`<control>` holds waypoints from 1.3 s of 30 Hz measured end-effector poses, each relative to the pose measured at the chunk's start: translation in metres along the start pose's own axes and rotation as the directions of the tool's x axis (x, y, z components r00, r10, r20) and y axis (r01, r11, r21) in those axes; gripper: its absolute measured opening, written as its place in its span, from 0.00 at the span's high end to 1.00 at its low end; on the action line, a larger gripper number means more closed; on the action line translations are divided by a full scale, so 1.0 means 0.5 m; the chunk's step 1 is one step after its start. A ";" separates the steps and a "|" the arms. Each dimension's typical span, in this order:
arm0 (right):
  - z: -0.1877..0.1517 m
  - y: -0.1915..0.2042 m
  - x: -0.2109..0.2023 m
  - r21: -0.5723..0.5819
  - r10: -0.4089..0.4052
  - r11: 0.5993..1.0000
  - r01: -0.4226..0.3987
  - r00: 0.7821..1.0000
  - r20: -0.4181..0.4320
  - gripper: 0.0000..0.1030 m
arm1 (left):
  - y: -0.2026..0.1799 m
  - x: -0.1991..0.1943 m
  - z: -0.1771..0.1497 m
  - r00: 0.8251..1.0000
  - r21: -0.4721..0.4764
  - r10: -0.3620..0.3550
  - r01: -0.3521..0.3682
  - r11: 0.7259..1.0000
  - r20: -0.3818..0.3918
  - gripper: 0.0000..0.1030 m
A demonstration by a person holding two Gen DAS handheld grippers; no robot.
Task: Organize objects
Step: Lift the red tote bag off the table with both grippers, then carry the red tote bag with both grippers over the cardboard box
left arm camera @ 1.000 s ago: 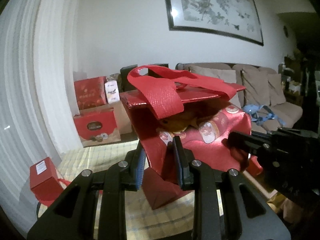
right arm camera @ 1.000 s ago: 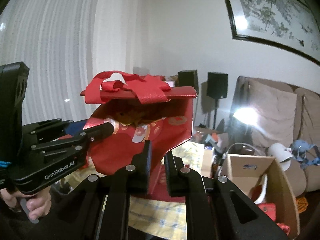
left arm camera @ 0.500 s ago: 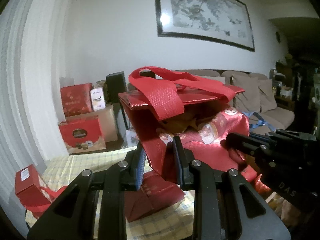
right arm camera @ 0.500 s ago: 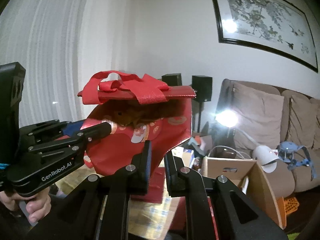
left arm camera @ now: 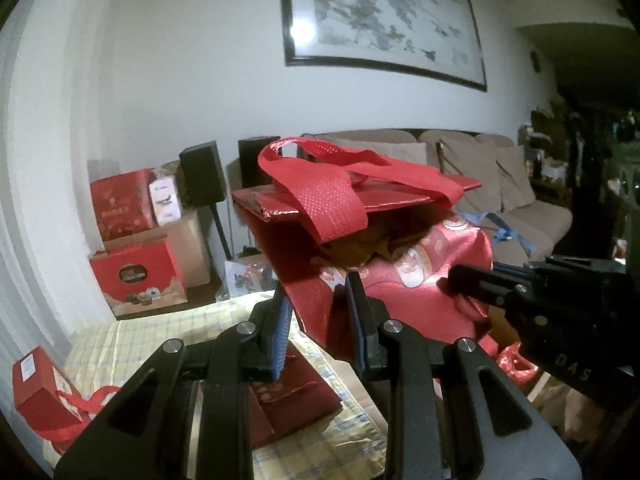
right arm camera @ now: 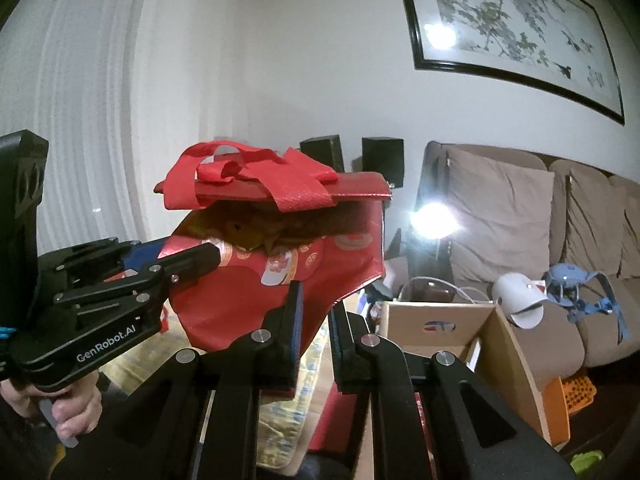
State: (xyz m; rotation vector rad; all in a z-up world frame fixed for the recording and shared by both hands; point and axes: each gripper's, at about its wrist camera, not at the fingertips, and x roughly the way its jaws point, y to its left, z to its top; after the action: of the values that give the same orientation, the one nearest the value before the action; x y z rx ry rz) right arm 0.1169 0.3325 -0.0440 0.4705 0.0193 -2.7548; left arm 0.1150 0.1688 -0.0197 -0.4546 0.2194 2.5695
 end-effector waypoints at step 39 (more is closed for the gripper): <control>-0.011 -0.158 -0.030 0.063 -0.150 0.986 0.152 0.988 -0.040 0.89 | -0.146 0.101 0.047 0.993 -0.002 -0.110 0.110 0.994 -0.033 0.76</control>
State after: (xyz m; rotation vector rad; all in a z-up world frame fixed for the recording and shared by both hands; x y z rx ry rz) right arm 0.1053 0.4123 -0.0481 0.5561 -0.0280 -2.9029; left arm 0.1053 0.2603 -0.0211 -0.4956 0.1997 2.4560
